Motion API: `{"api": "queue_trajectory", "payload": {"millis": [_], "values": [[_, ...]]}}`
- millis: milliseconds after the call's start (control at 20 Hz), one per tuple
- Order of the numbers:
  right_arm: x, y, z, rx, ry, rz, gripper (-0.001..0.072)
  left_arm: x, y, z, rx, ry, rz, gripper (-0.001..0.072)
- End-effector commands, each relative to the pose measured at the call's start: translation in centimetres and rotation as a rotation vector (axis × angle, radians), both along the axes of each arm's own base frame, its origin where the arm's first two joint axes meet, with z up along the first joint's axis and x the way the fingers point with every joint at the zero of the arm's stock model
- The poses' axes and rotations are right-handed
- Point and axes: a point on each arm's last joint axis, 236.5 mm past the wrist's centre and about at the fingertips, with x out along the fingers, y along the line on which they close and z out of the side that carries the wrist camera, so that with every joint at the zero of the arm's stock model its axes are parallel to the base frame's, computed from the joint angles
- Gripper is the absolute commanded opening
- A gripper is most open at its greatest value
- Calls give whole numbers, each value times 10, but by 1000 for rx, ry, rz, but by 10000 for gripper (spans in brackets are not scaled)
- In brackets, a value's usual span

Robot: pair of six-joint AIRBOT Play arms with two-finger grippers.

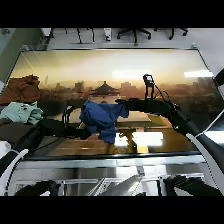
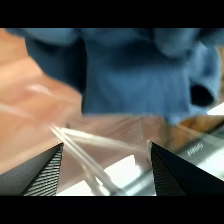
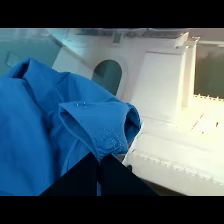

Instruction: Fold the shirts.

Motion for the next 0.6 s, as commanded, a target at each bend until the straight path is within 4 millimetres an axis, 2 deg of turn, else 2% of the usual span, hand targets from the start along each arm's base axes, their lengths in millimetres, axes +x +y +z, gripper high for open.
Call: {"api": "queue_trajectory", "payload": {"millis": [0, 200, 250, 300, 400, 450, 500, 550], "values": [[-2, 1, -1, -1, 9, 8, 16, 20, -13, -18, -47, -16, -4, 592], [-2, 1, -1, 3, 11, 7, 17, 26, -39, -26, -53, -24, -72, 587], [-2, 1, -1, 3, 12, 7, 17, 28, -45, -27, -50, -33, -86, 378], [-4, 3, -1, 9, 21, 11, 17, 30, -51, -25, -51, -44, -98, 16], [-9, 5, 1, 17, 34, 23, 16, 31, -57, -13, -68, -52, -121, 20], [-9, 5, 9, 22, 16, 24, 16, 29, -58, -1, -72, -70, -145, 19], [-5, 3, 27, 33, -24, 20, 16, 28, -53, 13, -72, -91, -150, 18], [3, -3, 55, 51, -83, 3, 16, 30, -44, 33, -67, -122, -141, 18]]}}
